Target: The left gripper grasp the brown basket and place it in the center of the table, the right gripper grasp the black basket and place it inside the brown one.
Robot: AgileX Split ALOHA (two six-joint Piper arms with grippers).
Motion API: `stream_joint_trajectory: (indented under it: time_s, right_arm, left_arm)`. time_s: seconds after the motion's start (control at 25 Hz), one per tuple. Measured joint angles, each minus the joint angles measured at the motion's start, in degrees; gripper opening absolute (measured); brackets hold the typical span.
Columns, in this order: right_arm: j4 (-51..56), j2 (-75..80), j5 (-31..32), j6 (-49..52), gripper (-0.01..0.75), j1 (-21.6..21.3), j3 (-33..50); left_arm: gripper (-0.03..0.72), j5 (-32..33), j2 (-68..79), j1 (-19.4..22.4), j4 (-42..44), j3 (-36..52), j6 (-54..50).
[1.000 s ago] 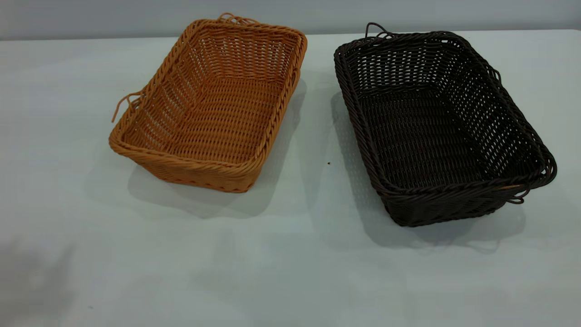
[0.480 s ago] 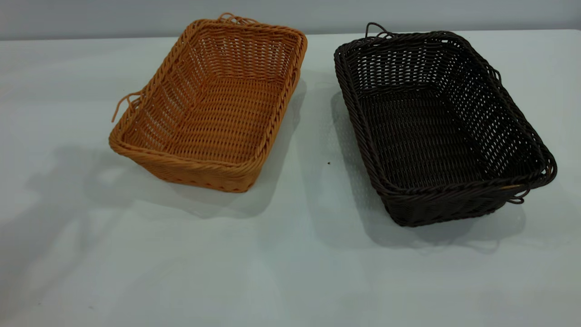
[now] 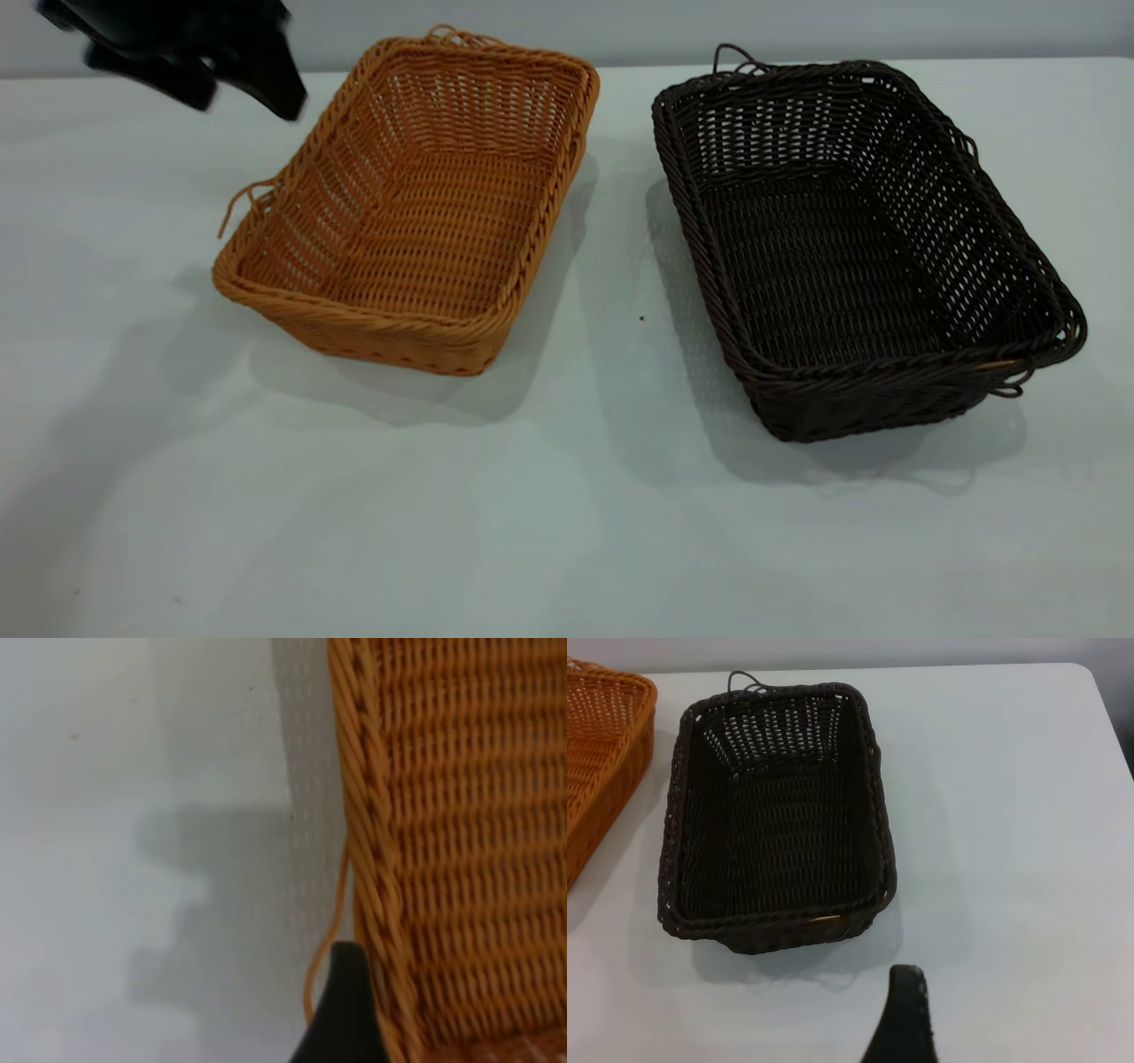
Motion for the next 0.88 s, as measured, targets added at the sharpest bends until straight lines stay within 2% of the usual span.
stream_joint_trajectory:
  time_s: [0.32, 0.56, 0.72, 0.84, 0.88]
  right_arm:
    - [-0.04, 4.51, -0.13, 0.00, 0.561, 0.00, 0.00]
    - [-0.04, 15.00, -1.31, 0.74, 0.561, 0.00, 0.02]
    - [-0.04, 23.90, -2.78, 1.61, 0.561, 0.00, -0.12]
    - [0.40, 30.75, -4.59, 3.03, 0.561, 0.00, -1.26]
    - [1.02, 33.13, -5.17, 3.25, 0.561, 0.00, -1.68]
  left_arm:
    - [0.572, -0.61, 9.55, -0.14, 0.00, -7.70, 0.07]
    - [0.554, -0.66, 16.83, -0.70, -0.05, -13.22, 0.07]
    - [0.447, -0.60, 21.19, -1.78, -0.05, -17.03, 0.07]
    - [0.279, -0.62, 22.72, -1.84, -0.05, -19.08, 0.07]
    - [0.195, -0.62, 22.92, -1.84, 0.00, -19.51, 0.07]
